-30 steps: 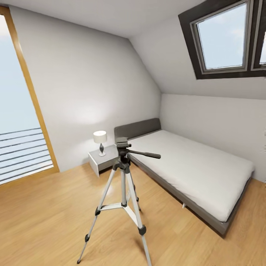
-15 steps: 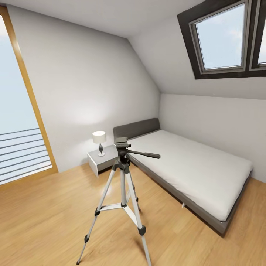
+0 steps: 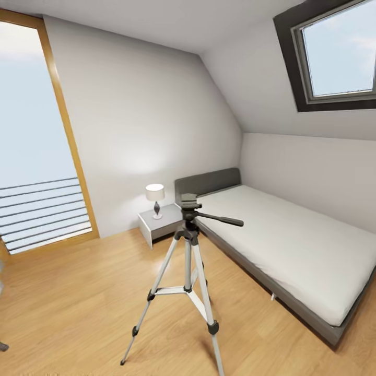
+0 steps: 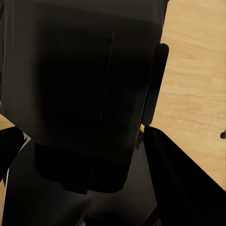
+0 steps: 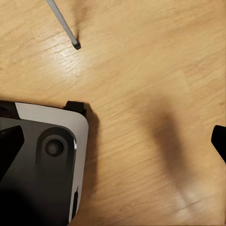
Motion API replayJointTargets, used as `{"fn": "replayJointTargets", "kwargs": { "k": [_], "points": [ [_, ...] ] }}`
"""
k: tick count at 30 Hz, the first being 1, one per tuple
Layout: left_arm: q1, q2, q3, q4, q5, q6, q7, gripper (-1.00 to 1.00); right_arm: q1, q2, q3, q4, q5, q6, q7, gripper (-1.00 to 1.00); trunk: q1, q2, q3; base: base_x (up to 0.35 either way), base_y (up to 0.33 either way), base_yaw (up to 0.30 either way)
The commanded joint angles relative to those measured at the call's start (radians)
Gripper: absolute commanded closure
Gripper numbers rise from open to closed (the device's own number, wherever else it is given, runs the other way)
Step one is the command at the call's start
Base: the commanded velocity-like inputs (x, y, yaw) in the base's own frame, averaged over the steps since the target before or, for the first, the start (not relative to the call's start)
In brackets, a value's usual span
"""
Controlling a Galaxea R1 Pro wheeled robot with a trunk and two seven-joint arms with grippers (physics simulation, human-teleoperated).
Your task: Attach the digital camera to the camera tripod in the bedroom.
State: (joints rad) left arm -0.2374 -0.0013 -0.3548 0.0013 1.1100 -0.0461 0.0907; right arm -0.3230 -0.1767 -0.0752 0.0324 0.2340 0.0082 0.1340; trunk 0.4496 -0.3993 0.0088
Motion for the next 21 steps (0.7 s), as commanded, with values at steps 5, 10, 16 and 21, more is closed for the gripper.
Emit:
{"fn": "replayJointTargets", "kwargs": {
  "k": [5, 10, 16, 21],
  "points": [
    [0.000, 0.000, -0.009, 0.000, 0.005, -0.001, 0.001, 1.00, -0.001, -0.002, -0.009, 0.001, 0.008, 0.000, 0.003, -1.00, 0.000, -0.001, 0.000, 0.000, 0.000, 0.084],
    [0.000, 0.000, -0.009, 0.000, 0.004, -0.001, 0.001, 1.00, -0.001, -0.003, -0.009, 0.001, 0.008, 0.000, 0.003, -1.00, 0.000, -0.001, 0.000, 0.000, 0.000, 0.024],
    [0.000, 0.000, -0.009, -0.001, 0.003, -0.001, 0.001, 1.00, -0.001, -0.004, -0.008, 0.001, 0.009, -0.002, 0.003, -1.00, 0.000, -0.001, 0.000, 0.000, 0.000, 0.006],
    [0.000, 0.000, -0.008, 0.000, 0.002, -0.001, 0.001, 1.00, -0.001, -0.007, -0.008, 0.001, 0.010, -0.002, 0.004, -1.00, 0.000, -0.001, 0.000, 0.000, 0.000, 0.001]
  ]
}}
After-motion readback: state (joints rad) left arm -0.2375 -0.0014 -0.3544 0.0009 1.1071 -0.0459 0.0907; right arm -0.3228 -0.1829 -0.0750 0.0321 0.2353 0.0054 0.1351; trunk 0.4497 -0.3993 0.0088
